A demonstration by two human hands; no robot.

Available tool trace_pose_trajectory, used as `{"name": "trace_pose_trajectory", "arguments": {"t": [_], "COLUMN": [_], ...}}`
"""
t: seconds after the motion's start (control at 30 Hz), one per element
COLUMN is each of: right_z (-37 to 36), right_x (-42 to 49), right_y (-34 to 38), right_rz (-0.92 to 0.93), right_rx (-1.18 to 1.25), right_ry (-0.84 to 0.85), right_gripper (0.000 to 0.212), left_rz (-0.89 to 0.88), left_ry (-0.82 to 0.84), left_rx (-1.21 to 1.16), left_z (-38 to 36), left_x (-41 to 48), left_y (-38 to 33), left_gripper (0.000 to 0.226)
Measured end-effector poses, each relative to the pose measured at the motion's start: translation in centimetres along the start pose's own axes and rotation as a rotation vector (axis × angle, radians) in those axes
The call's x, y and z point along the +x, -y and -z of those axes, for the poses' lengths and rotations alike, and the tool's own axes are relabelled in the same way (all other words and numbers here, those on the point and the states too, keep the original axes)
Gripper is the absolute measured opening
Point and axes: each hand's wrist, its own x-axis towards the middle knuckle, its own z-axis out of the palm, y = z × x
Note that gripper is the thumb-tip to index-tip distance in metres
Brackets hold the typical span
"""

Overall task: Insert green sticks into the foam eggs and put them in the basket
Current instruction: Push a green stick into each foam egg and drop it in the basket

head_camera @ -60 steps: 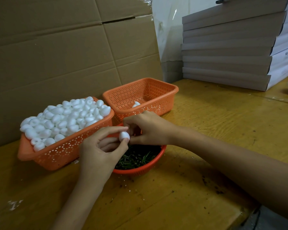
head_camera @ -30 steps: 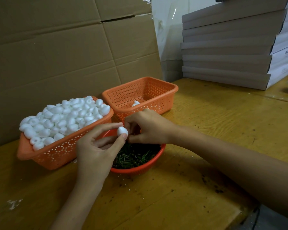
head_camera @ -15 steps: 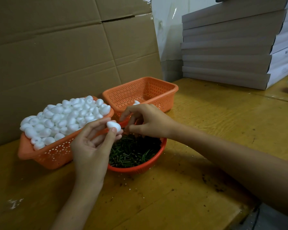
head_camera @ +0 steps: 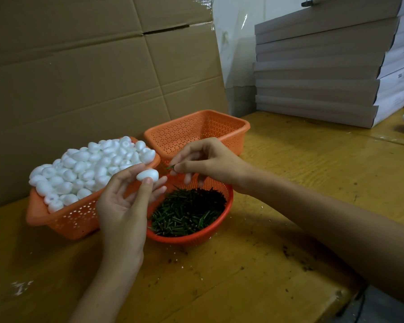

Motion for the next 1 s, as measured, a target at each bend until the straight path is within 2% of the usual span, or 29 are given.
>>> {"name": "trace_pose_trajectory", "arguments": {"t": [0.37, 0.73, 1.0], "right_z": [-0.24, -0.49, -0.57], "right_x": [-0.08, -0.26, -0.09], "right_y": [0.01, 0.26, -0.12], "right_rz": [0.039, 0.062, 0.064], "right_rx": [-0.024, -0.051, -0.068], "right_ry": [0.078, 0.097, 0.136], "right_gripper": [0.010, 0.015, 0.012], "left_rz": [0.034, 0.053, 0.027], "left_ry": [-0.022, -0.003, 0.070], "left_rx": [-0.017, -0.013, 0.037], "left_z": [-0.07, 0.08, 0.31], "left_x": [0.13, 0.18, 0.22], "left_y": [-0.13, -0.35, -0.62], "left_gripper": [0.018, 0.021, 0.023]}}
